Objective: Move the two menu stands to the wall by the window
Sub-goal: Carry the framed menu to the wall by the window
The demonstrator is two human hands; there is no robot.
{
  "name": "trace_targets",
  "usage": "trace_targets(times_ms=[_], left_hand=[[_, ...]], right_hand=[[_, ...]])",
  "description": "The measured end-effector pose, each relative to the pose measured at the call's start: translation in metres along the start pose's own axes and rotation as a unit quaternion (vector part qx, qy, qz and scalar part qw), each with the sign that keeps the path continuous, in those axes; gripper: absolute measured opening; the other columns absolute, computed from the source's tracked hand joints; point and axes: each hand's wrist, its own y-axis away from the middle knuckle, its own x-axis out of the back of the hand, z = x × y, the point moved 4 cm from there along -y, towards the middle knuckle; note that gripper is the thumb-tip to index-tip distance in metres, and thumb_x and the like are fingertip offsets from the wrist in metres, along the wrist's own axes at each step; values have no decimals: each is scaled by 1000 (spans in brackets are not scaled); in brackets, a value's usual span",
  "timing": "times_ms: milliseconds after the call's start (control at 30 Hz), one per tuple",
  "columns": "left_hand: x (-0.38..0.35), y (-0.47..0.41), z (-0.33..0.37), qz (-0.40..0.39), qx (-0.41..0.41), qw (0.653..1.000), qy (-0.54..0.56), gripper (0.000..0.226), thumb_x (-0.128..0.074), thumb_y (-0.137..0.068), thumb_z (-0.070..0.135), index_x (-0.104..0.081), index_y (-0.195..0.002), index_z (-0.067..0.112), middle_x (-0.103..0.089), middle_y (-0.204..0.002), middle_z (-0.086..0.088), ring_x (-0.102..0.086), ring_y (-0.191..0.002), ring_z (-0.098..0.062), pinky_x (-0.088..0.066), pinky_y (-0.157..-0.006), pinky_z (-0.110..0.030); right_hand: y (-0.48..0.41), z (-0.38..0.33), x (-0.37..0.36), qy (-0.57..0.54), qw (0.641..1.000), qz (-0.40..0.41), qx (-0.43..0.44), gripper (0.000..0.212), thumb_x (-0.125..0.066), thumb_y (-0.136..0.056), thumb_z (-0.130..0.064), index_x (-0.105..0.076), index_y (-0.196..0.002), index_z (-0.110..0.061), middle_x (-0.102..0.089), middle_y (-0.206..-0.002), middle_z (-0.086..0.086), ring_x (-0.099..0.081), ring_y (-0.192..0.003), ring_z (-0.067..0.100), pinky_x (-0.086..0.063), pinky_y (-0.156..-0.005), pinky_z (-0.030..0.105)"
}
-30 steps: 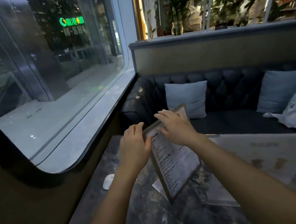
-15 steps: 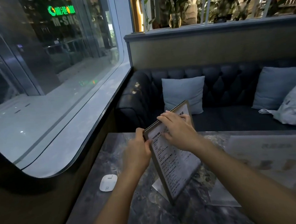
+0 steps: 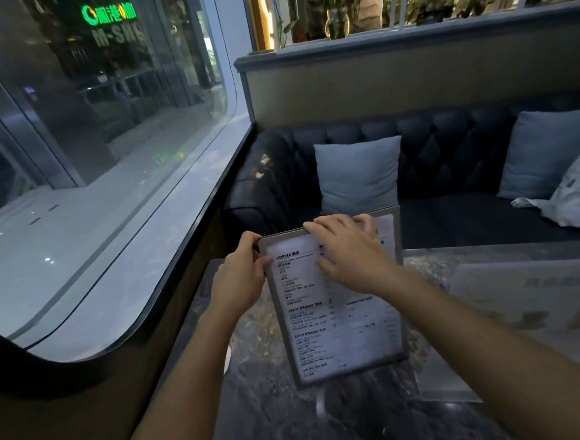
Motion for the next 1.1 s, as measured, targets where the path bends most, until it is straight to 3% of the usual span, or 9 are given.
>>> trace_targets(times_ms=[133,300,467,633,733,933,1100], left_hand=[[-2,6,-6,3,15,999,37,22,-53,-91,28,-44,-109,20,-64,-84,1,-65,-78,-23,-55,-74,-52],[-7,15,-14,21,29,997,68,26,-55,-90,27,-46,-111,15,-64,-85,-5,-66,-76,-21,-56,-74,-51],[-16,16,-17,11,34,997,64,18,-57,-89,23,-51,-105,18,-62,-80,2,-65,-75,-20,-57,-74,-50],[-20,12,-18,37,34,998,43,8,-58,-88,23,-51,-90,20,-60,-78,4,-65,-74,-23,-57,-70,-49],[-23,9,-17,48,40,998,32,11,-57,-89,24,-46,-86,25,-58,-78,4,-65,-75,-24,-56,-67,-45],[-28,0,-19,31,51,997,40,7,-54,-90,25,-47,-90,23,-64,-86,-7,-66,-76,-29,-57,-70,-51],[-30,-3,-18,24,49,998,35,7,-52,-91,26,-48,-92,21,-65,-88,-8,-66,-76,-28,-57,-70,-50]], right_hand=[[-4,24,21,-12,997,41,-66,44,-45,-89,-35,-42,-129,-19,-50,-131,1,-42,-120,19,-17,-95,38],[-2,53,46,2,992,33,-122,34,-46,-89,-32,-54,-114,-11,-60,-118,10,-51,-110,29,-31,-91,42],[3,61,57,-29,989,11,-145,27,-46,-89,-28,-66,-103,-17,-67,-108,10,-58,-99,31,-38,-70,34],[2,62,55,-75,987,4,-141,24,-50,-88,-25,-70,-94,-13,-68,-96,10,-58,-90,27,-39,-68,31],[2,62,54,-87,985,12,-151,24,-52,-87,-24,-70,-89,-9,-67,-92,11,-50,-79,20,-37,-68,30],[6,62,57,-73,985,0,-154,23,-51,-87,-24,-67,-83,-7,-60,-88,8,-48,-83,20,-38,-67,33],[7,64,60,-69,984,-27,-163,23,-53,-85,-25,-66,-78,-8,-65,-83,9,-56,-75,22,-44,-62,33]])
